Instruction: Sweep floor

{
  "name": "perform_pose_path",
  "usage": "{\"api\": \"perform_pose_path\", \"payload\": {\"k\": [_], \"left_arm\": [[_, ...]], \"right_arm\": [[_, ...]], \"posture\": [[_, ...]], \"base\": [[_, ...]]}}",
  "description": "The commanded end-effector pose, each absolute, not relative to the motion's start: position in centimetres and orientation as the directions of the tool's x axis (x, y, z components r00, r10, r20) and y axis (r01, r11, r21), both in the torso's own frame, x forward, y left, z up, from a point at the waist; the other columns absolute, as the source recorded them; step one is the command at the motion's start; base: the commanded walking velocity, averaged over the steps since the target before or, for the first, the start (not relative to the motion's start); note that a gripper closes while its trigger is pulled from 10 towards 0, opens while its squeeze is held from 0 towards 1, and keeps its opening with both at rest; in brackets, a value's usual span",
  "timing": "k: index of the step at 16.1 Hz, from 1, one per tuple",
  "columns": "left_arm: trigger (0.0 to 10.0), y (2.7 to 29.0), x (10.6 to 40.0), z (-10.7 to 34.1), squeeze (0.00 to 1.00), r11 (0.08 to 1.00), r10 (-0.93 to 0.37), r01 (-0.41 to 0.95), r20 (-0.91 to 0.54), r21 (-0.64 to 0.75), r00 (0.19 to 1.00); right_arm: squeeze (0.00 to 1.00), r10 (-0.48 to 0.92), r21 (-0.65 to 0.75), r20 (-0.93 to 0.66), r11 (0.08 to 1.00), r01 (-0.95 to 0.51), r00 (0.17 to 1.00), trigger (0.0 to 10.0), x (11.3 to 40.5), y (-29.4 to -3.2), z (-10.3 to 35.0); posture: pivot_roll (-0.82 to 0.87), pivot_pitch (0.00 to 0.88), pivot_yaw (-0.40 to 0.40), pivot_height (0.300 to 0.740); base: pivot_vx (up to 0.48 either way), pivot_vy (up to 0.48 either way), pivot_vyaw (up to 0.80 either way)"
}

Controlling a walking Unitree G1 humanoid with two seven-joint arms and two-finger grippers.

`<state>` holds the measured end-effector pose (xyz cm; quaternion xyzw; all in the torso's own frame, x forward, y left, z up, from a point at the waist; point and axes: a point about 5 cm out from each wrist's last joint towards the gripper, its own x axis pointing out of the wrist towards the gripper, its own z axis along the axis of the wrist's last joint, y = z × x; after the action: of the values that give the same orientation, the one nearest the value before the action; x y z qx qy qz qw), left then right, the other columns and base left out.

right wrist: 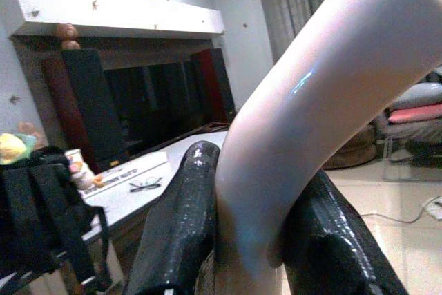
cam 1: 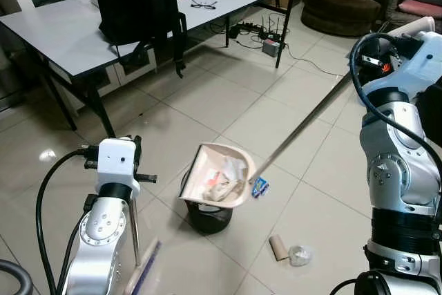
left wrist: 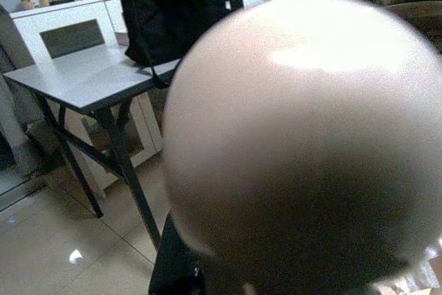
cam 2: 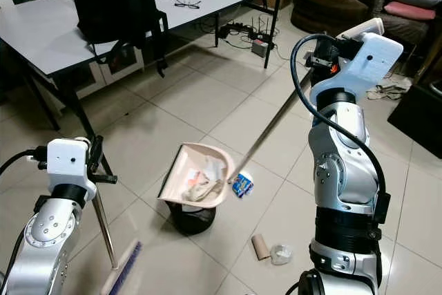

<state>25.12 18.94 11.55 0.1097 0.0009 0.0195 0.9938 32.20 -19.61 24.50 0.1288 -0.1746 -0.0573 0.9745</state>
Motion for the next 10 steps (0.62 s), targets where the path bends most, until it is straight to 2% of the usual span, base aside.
{"api": "perform_pose_path", "payload": {"k": [1,7,10], "left_arm": [[10.0,18.8,25.2,12.1,0.00,0.974,0.024,-0.027,0.017,0.224,1.000],[10.0,18.6,25.2,12.0,0.00,0.975,0.009,-0.012,0.012,0.220,1.000],[10.0,18.5,25.2,11.9,0.00,0.976,0.003,-0.005,0.009,0.219,1.000]], "right_arm": [[0.00,-0.171,0.284,0.371,0.957,0.064,0.913,10.0,32.2,-19.8,25.2],[0.00,-0.092,0.210,0.446,0.978,-0.005,0.891,10.0,33.1,-18.0,25.4],[0.00,0.033,0.093,0.524,0.991,-0.095,0.851,10.0,33.4,-15.7,25.8]], "posture": [[0.02,0.025,0.005,0.740],[0.02,0.027,0.009,0.740],[0.02,0.024,0.008,0.740]], "base": [[0.000,0.000,0.00],[0.000,0.000,0.00],[0.000,0.000,0.00]]}}
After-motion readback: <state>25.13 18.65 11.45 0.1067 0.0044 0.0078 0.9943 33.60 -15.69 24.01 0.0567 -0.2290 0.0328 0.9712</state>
